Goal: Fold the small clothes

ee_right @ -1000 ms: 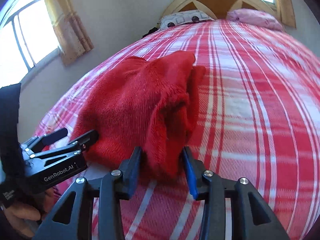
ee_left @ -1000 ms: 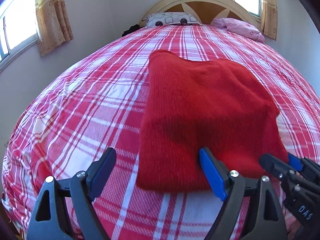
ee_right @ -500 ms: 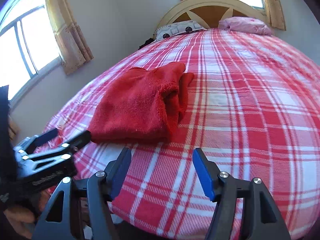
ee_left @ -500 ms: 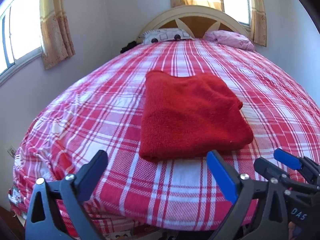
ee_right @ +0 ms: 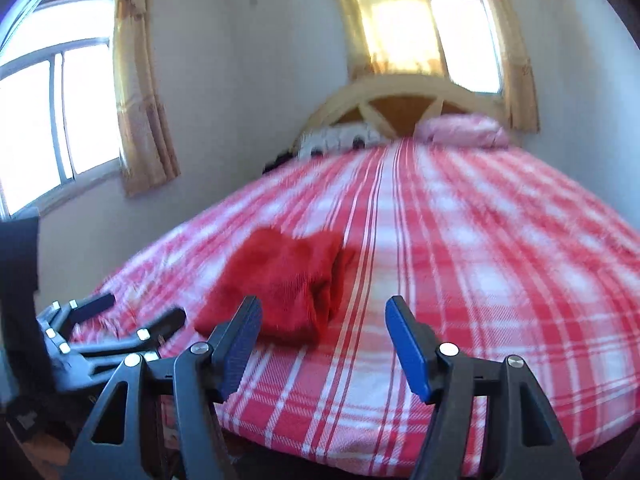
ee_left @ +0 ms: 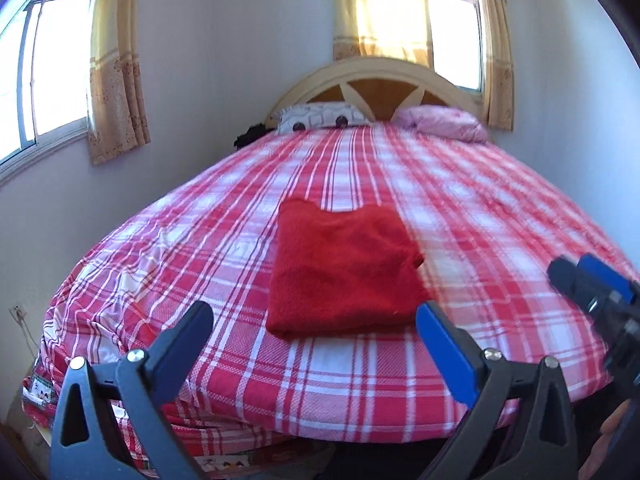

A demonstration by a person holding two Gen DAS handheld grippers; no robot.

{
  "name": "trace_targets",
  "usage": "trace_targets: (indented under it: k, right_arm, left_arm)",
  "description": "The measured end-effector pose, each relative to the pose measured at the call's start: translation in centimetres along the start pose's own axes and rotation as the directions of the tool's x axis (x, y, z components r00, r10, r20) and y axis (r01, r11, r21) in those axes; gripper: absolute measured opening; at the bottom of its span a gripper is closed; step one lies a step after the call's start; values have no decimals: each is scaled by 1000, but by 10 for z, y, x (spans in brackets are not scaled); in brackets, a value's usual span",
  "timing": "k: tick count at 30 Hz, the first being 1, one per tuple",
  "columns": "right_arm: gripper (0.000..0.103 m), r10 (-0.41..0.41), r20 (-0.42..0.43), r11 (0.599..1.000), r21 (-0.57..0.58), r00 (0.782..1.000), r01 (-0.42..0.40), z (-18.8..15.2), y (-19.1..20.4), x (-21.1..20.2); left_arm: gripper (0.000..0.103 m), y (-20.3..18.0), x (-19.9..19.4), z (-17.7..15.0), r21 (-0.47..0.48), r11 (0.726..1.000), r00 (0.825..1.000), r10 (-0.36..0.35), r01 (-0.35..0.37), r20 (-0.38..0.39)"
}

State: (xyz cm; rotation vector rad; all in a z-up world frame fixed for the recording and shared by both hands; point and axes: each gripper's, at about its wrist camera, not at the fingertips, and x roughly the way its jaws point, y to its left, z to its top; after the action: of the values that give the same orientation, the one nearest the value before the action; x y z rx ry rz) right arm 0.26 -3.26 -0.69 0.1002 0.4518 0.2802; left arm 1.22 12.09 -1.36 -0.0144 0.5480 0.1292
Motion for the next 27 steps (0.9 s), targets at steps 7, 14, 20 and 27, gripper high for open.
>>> trace_targets:
  k: [7,14,20,27]
  right_arm:
    - [85,13,192,999,39,981,-21,32,2,-61]
    - [86,-36,206,999,11,978,35,25,11,-67]
    - [86,-117,163,993,27,980,115,13,8,-61]
    - [86,-116,139,993,42,983,112,8,8,-57]
  left_arm:
    - [103,-5,-35,9,18,1000,994,6,-8,106]
    - [103,-12,-47,8,35,999,988,21,-27,152]
    - [103,-9,-49,4,4,1000,990,7,-7,142]
    - [103,-11,-52,3,18,999,988,35,-38,154]
